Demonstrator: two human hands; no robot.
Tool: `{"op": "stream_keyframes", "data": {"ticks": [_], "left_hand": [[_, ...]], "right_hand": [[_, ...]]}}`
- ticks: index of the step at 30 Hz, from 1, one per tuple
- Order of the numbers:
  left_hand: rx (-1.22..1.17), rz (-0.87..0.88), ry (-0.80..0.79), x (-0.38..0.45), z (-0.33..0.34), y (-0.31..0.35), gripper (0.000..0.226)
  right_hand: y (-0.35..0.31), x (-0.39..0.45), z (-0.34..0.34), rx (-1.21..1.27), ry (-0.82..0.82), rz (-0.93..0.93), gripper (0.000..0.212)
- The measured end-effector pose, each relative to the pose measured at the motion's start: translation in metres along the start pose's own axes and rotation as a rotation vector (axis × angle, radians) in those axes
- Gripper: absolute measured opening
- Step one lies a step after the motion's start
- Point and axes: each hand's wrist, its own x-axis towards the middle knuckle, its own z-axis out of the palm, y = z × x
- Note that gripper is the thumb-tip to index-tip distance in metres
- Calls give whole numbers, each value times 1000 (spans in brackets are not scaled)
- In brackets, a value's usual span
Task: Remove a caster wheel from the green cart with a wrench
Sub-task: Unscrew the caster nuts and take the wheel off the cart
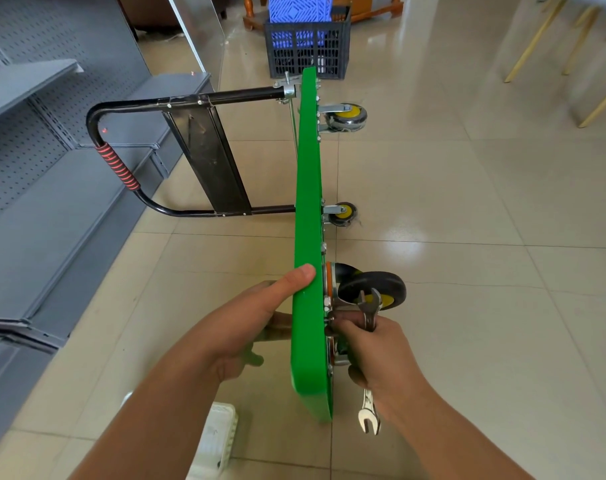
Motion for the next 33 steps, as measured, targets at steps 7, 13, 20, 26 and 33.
{"op": "stream_keyframes", "data": {"ticks": [7,13,20,26,33], "left_hand": [[-6,-5,7,0,2,2,92],[-4,0,-1,-1,0,1,91],[0,1,-3,1,-1,0,89],[5,1,-7,2,-1,1,88],[7,-2,-5,3,-3,-1,92]], "right_hand": [[3,3,1,-136,16,-28,32],[3,5,3,-110,28,3,40],[2,3,1,-184,10,-1,54],[4,-3,-1,-116,3,22,25],[1,2,-9,-161,22,68,21]]}}
